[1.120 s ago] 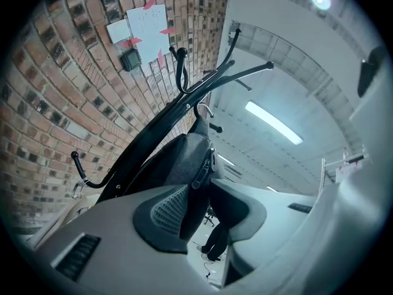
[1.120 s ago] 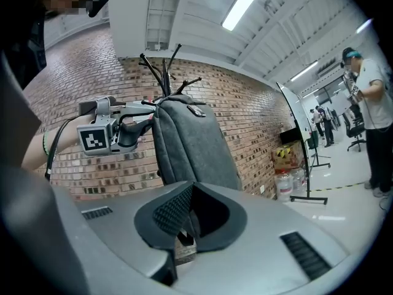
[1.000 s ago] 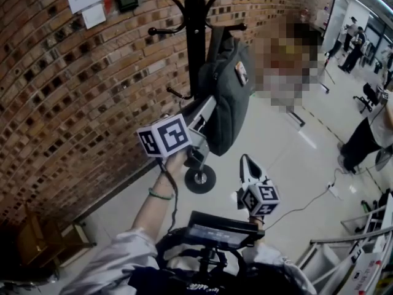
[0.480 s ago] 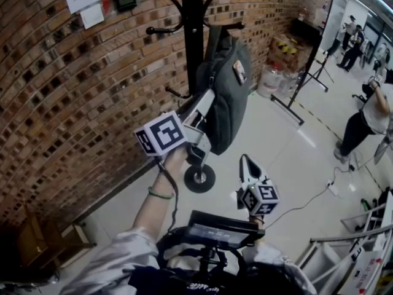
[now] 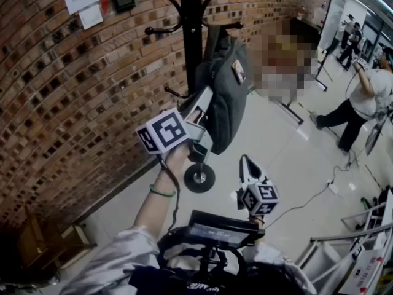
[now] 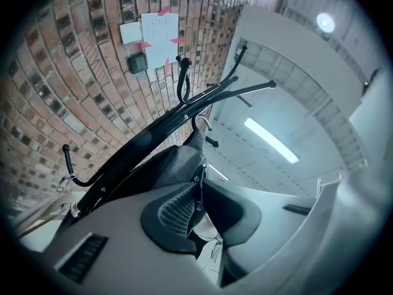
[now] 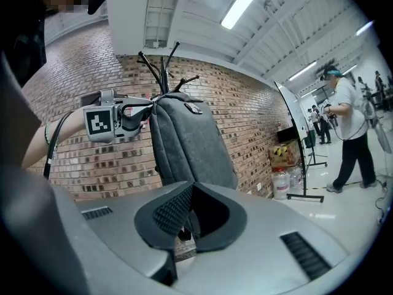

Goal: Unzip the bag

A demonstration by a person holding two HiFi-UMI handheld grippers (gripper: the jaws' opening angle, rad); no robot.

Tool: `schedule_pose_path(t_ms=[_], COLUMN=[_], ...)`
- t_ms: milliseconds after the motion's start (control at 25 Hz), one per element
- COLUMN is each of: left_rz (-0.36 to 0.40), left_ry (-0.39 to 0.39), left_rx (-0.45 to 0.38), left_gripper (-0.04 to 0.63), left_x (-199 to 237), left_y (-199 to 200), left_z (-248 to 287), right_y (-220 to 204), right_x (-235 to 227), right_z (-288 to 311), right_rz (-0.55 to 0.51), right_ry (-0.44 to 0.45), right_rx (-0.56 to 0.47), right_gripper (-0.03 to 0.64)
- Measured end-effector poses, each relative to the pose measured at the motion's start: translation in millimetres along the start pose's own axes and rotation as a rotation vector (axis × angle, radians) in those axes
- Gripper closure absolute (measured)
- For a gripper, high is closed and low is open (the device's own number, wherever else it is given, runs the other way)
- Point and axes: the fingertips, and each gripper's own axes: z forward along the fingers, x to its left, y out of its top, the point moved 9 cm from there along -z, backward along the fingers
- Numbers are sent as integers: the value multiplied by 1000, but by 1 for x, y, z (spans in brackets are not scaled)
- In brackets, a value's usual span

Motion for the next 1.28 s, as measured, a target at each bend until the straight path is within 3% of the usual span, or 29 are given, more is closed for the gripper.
schedule_pose_path(t_ms=[120,640,840,1040,1280], left_rz=[5,-165,-127,-39,-37], left_ry=[-6,-63,-43,-13,-1], left_rx=[-3,-44,-33,-9,-8], left_gripper=[575,591,591,592,592], left_x=[0,4,4,1,6], left_y=[1,2,4,1,-4], left_z=[-1,-8,-10,-14,-18], right_y=[-2,-6,-6,-7,-8], right_x=[0,3,0,-1,1], right_z=[1,0,-2,-2,0], right_rz=[2,-5,-3,-2,-3], right_ry=[2,2,-6,-9,-2], right_rx=[4,17,18,23,22], right_gripper=[620,620,620,620,620])
